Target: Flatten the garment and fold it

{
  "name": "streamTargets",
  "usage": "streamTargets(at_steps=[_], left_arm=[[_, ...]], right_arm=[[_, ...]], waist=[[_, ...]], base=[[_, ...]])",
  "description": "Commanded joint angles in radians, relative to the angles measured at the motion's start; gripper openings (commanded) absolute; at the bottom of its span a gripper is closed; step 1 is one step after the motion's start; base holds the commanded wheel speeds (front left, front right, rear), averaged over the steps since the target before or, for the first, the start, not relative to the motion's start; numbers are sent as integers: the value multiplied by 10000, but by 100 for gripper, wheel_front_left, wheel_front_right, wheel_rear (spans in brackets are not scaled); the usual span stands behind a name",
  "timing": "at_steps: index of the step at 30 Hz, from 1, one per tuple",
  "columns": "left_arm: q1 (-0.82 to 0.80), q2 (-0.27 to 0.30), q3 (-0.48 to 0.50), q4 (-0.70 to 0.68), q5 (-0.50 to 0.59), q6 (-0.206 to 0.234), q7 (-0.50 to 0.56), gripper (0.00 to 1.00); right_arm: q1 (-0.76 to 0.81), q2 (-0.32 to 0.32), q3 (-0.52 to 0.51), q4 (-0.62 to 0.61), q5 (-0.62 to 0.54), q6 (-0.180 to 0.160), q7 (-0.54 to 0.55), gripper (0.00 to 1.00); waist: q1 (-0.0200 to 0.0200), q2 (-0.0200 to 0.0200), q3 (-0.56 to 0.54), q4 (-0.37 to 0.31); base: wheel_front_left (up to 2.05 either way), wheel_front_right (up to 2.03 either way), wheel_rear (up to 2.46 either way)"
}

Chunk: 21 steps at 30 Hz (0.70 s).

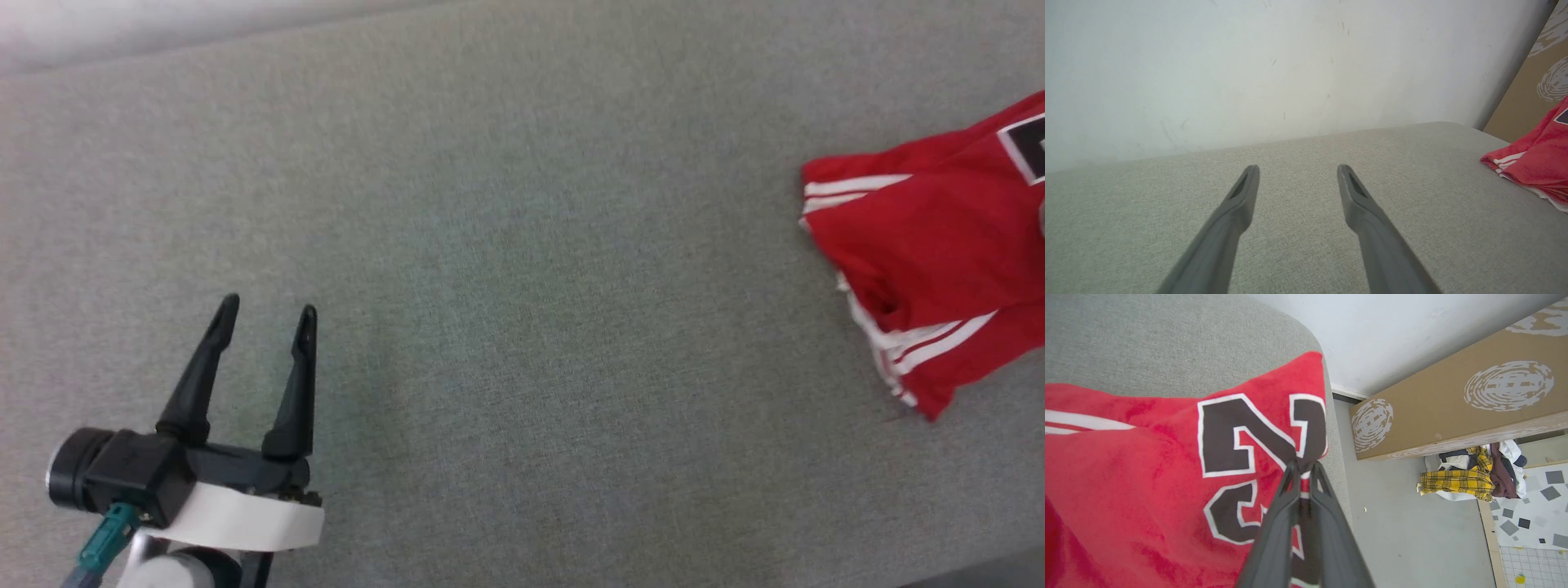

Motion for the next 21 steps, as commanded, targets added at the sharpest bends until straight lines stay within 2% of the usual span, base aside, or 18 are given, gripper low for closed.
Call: streamTargets(at_steps=[1,7,8,9,10,21], left_arm=[[-193,114,-2,-105,150,-22,55,100],[-533,321,-62,-334,187,-67,193,100],[-582,336,-84,-347,192,-72,204,100],[-628,347,-105,-352,194,-75,209,100],[-668,355,-126,-351,193,-79,210,100],[-791,287,-215,-126,216,83,26,100]], right_arm=[[-220,-32,-143,85,-158,-9,-179,0],[-361,374,-787,570,-693,-9,-652,0],[-365,456,-883,660,-800,-9,-676,23],[-366,526,-973,741,-918,-9,-712,80],[-357,582,-1052,833,-1037,-9,-706,100],[-157,810,-1774,1146,-1729,-9,-678,100]], waist=[[-2,-1,577,-44],[-2,-1,1192,133],[-2,-1,1257,163],[-2,-1,1301,190],[-2,-1,1335,217],[-2,-1,1113,342]], base=[[0,0,0],[0,0,0],[0,0,0],[0,0,0],[0,0,0],[0,0,0]])
